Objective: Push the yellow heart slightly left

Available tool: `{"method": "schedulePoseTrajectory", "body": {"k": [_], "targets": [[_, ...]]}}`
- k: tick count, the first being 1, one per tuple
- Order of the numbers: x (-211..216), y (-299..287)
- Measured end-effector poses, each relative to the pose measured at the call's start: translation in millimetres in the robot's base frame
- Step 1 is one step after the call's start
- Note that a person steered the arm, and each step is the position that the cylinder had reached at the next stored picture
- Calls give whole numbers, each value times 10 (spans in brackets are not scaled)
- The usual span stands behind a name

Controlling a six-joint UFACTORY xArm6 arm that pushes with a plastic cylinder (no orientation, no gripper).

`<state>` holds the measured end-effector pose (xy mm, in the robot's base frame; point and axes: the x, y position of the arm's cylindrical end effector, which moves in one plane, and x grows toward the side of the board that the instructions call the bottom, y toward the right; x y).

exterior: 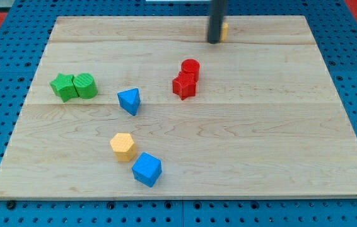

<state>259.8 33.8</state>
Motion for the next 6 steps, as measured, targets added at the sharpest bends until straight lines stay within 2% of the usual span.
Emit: {"method": "schedulePoseTrajectory", "body": {"k": [1,2,3,5,6], "targets": [[188,554],[96,1022],[-299,591],[-74,-60],[-74,484]]}}
